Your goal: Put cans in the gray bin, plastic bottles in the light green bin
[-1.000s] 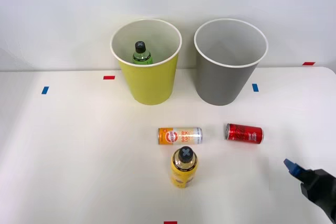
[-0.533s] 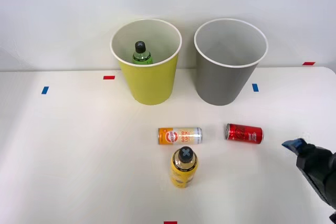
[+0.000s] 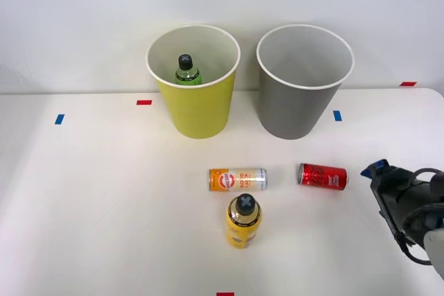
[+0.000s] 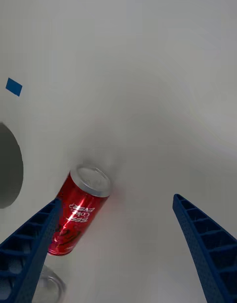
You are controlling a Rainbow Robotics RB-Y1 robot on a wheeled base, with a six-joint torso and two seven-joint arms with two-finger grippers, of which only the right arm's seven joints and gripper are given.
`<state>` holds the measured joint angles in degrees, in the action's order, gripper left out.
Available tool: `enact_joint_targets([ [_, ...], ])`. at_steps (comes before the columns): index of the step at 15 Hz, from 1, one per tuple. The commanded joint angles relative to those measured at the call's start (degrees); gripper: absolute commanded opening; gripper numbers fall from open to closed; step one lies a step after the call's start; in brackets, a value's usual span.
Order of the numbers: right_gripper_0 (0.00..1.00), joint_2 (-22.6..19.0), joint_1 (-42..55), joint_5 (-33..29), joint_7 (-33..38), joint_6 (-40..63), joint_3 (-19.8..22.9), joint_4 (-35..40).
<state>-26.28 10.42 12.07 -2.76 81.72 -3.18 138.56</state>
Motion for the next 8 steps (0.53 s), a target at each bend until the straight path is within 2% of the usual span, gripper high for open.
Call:
enact_joint_targets([
  [1,0.77,-2.81,-2.6,4.54,8.74,0.02,-0.69,-0.92],
  [5,0.77,-4.57,-5.32,10.08,20.6,0.29,-0.86,-1.27],
  [7,0.77,-5.62,-7.69,10.34,20.95,0.37,-2.53,-4.52],
  [8,0.81,-6.5,-9.63,9.29,20.95,0.29,-4.38,-7.25],
])
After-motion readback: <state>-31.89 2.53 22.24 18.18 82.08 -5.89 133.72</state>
